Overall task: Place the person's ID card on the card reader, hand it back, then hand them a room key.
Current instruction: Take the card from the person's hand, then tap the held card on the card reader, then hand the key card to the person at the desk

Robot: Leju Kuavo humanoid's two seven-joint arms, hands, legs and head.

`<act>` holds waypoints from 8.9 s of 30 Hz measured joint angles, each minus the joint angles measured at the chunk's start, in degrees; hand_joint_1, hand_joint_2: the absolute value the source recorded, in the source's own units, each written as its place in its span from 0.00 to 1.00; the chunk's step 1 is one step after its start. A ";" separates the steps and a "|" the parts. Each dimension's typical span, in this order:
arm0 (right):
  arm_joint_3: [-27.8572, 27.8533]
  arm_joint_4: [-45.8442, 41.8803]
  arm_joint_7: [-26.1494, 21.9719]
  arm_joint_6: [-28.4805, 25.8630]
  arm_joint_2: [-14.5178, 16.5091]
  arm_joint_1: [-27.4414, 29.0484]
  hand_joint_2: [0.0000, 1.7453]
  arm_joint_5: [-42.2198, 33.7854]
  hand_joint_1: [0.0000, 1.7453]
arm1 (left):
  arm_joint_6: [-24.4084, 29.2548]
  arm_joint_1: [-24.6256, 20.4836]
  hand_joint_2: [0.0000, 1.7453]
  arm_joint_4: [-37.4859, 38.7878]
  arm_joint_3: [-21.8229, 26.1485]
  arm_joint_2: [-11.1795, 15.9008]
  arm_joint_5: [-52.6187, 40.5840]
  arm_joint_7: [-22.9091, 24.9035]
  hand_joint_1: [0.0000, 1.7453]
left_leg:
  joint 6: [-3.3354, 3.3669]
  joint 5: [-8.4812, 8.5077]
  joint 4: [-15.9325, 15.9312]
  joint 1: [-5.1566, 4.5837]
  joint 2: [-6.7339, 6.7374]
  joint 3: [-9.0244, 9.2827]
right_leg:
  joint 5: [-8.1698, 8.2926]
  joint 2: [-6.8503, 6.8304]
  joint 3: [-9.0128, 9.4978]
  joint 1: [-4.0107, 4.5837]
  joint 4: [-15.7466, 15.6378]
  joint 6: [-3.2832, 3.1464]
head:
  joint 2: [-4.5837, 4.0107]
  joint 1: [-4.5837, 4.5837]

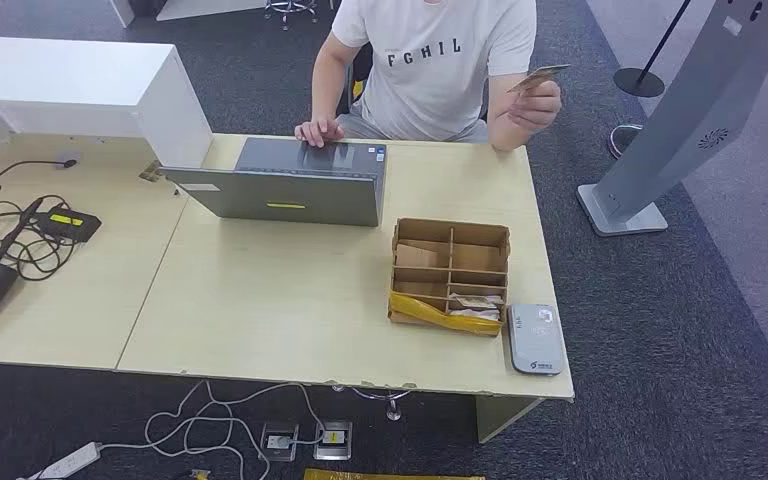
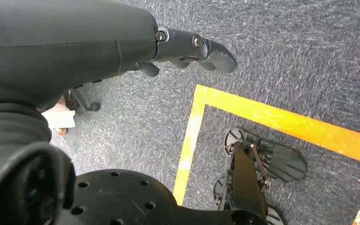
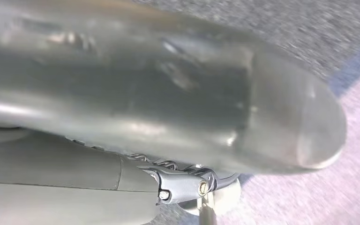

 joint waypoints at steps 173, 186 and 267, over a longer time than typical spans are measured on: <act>50.69 -87.23 9.41 22.20 -2.38 -7.64 1.00 43.81 1.00 | -4.46 -0.25 0.00 0.02 -1.53 1.84 -6.79 -5.18 0.00 | 0.02 0.35 0.01 0.06 -0.44 -0.40 | 0.01 -0.40 -0.37 0.07 0.36 0.00 | 0.00 0.00; 52.69 -77.85 5.23 19.11 -0.13 -7.84 1.00 44.30 1.00 | -3.58 -0.25 0.00 0.00 -1.55 1.70 -6.48 -4.17 0.00 | 0.02 0.35 0.02 0.06 -0.45 -0.41 | 0.01 -0.41 -0.37 0.06 0.36 0.00 | 0.00 0.01; 56.40 -54.77 -2.44 17.14 6.12 -39.60 1.00 47.02 1.00 | -5.65 -0.21 0.00 0.01 -1.62 2.29 -6.32 -4.80 0.00 | 0.02 0.37 0.08 0.06 -0.43 -0.41 | 0.05 -0.41 -0.33 0.06 0.38 0.00 | 0.00 0.02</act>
